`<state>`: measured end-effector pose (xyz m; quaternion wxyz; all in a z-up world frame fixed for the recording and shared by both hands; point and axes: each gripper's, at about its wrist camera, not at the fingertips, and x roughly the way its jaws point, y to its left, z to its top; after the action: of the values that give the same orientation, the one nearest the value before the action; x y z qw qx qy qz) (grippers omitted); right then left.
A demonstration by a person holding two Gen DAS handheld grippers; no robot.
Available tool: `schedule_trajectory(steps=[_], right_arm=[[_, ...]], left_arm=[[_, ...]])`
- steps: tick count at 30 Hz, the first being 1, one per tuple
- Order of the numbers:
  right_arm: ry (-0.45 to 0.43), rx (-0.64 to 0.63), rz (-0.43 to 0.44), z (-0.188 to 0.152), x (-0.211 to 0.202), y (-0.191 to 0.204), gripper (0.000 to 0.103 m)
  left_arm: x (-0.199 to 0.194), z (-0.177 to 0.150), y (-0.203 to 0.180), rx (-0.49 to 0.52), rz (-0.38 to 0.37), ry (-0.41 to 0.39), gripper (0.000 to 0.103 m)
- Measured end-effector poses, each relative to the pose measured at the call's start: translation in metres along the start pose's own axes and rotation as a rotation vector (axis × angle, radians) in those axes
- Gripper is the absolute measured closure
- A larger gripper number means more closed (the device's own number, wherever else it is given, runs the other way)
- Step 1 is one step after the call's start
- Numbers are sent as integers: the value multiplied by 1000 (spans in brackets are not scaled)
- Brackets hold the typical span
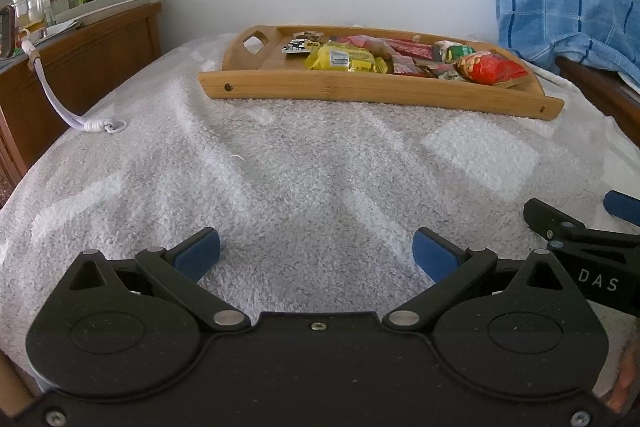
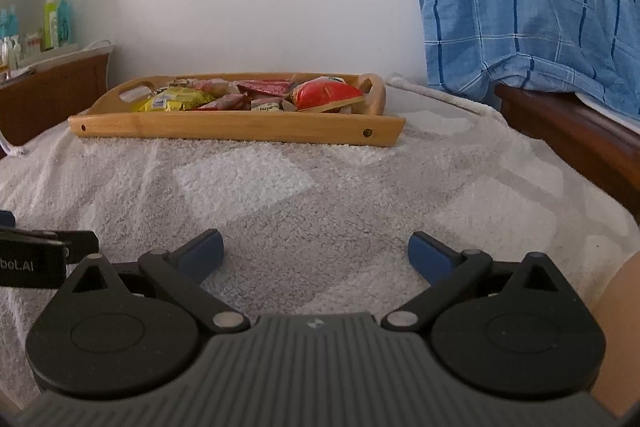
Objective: Organize snacks
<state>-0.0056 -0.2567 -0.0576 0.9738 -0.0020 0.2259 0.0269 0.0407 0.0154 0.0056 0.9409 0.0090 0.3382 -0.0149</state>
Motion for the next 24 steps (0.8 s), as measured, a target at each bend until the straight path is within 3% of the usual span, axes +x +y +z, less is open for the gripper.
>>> schedule_trajectory(steps=[24], right_arm=[[-1, -57, -4, -1, 2, 3, 0]], left_arm=[[0, 1, 3, 24, -22, 19, 0]])
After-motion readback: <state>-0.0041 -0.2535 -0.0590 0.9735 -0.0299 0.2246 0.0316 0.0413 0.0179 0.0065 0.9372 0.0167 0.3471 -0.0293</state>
